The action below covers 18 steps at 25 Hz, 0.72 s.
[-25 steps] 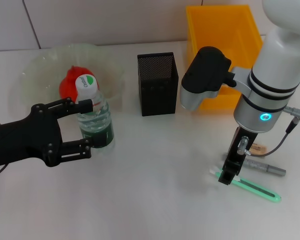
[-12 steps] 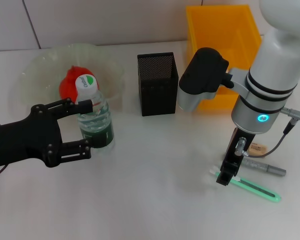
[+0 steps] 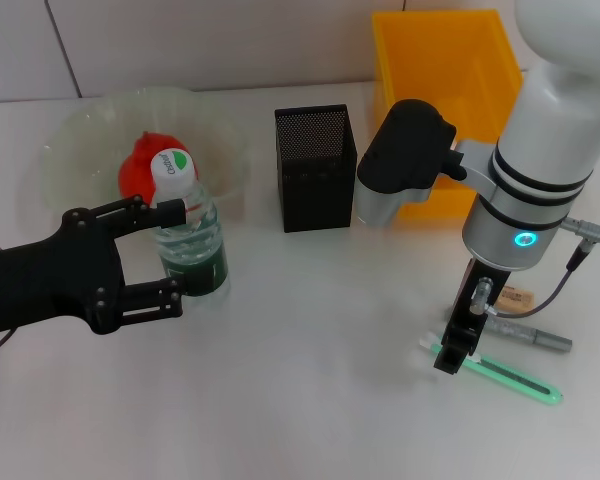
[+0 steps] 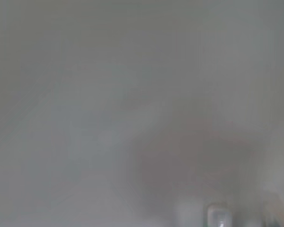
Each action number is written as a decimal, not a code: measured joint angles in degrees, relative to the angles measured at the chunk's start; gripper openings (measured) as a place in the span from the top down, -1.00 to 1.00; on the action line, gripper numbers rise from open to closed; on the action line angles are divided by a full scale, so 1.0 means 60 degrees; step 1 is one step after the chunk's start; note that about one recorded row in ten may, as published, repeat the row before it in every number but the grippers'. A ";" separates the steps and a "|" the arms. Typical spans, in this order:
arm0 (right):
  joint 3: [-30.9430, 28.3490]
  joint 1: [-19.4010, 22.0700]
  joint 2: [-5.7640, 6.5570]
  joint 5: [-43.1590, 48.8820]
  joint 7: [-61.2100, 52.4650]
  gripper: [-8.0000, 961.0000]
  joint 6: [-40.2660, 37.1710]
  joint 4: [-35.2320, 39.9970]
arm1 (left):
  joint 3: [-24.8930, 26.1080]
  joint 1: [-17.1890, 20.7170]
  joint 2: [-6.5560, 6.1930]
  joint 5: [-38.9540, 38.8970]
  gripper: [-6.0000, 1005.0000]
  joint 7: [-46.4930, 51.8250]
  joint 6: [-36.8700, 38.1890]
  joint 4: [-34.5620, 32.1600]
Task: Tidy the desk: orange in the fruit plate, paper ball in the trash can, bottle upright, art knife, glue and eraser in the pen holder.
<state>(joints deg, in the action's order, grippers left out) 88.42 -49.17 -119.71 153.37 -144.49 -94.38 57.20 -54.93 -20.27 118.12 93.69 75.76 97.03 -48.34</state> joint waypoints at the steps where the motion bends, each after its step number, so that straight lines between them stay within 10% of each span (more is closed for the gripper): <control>1: 0.0000 0.0000 0.0000 0.0000 0.0000 0.06 0.0000 0.0000 | 0.0000 0.0000 0.0000 0.0000 -0.61 0.0000 0.0000 0.0000; 18: -0.0001 -0.0043 0.0000 -0.0002 0.0000 0.09 0.0116 -0.0208 | 0.0000 -0.0020 0.0000 0.0000 -0.61 0.0000 -0.0031 0.0000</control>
<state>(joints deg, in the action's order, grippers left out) 88.41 -49.43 -119.71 153.36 -144.49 -93.69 55.95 -54.92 -20.39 118.12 93.69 75.76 96.85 -48.34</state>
